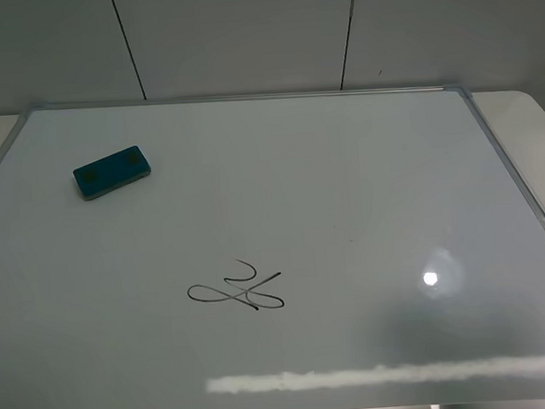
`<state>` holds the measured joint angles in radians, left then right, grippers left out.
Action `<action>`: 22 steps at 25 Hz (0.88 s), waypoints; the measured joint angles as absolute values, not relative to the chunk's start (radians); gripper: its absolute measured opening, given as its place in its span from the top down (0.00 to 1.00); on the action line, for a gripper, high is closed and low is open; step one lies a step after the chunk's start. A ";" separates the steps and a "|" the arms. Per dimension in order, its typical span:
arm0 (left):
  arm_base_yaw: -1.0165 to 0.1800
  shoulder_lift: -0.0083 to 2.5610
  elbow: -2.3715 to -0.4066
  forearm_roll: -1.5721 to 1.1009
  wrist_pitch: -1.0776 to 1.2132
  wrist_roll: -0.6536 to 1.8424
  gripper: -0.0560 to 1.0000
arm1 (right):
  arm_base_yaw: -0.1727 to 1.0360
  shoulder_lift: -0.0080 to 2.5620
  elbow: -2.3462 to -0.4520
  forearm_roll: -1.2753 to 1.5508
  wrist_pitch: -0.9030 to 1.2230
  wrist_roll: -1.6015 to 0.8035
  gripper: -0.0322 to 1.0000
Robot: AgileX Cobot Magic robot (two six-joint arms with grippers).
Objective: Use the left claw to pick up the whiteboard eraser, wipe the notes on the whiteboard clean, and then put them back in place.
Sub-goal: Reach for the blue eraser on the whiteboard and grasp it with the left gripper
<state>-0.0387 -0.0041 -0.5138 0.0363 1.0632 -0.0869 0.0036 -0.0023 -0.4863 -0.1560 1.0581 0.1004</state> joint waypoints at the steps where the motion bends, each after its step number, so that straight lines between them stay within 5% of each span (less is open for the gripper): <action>1: -0.039 -0.004 -0.514 0.036 1.063 -0.087 0.01 | 0.004 -0.002 -0.486 -0.156 1.058 0.100 0.01; 8: -0.039 0.070 -0.514 0.028 1.063 -0.087 0.01 | 0.004 -0.002 -0.486 -0.156 1.058 0.100 0.01; 15: -0.054 0.406 -0.637 0.000 1.064 -0.061 0.01 | 0.004 -0.002 -0.486 -0.156 1.058 0.100 0.01; 22: -0.285 0.759 -0.832 0.136 1.023 -0.041 0.01 | 0.004 -0.002 -0.486 -0.156 1.058 0.100 0.01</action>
